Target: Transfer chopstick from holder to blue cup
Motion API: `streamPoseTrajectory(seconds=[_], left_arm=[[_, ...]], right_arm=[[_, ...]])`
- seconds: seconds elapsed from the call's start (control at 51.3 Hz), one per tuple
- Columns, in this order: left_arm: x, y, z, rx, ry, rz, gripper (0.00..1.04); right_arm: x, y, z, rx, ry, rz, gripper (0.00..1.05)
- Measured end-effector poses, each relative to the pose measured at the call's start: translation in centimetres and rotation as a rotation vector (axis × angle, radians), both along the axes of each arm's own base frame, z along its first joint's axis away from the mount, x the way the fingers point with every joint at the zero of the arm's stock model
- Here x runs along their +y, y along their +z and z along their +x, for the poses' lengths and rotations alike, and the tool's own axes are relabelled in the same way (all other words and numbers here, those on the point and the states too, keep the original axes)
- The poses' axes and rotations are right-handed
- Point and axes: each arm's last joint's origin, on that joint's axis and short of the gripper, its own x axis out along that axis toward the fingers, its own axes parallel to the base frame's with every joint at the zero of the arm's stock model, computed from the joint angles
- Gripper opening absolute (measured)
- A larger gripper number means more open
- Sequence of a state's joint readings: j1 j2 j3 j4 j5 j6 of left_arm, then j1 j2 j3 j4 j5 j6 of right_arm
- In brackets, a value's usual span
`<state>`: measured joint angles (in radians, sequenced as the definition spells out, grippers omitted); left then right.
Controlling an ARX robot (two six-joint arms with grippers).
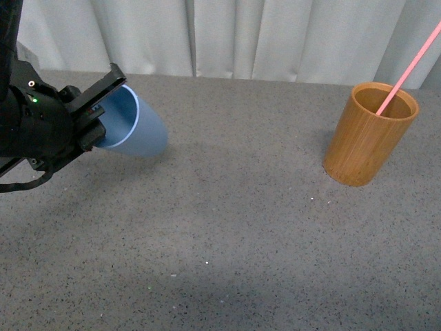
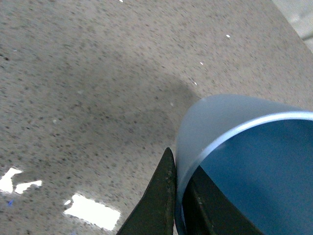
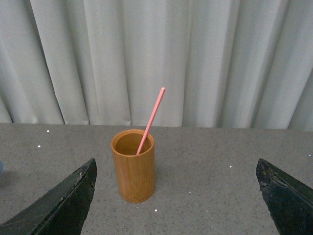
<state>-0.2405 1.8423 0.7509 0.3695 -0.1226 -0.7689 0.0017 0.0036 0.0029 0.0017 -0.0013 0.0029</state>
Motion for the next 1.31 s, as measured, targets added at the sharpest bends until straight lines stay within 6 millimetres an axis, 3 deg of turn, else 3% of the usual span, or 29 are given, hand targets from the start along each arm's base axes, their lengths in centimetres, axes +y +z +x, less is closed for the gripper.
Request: streamPoseTrajectory(seconds=[0.545,1.305], left_arm=[[-7.7,0.7,-3.2,0.014,-0.327,-0.064,0.04],[-8.3,-1.6,-4.1,0.103,-0.335,0.037,0.04]], right_arm=[[0.0,0.0,0.0,0.000,0.000,0.000,0.95],[0.0,0.0,0.0,0.000,0.000,0.000,0.95]])
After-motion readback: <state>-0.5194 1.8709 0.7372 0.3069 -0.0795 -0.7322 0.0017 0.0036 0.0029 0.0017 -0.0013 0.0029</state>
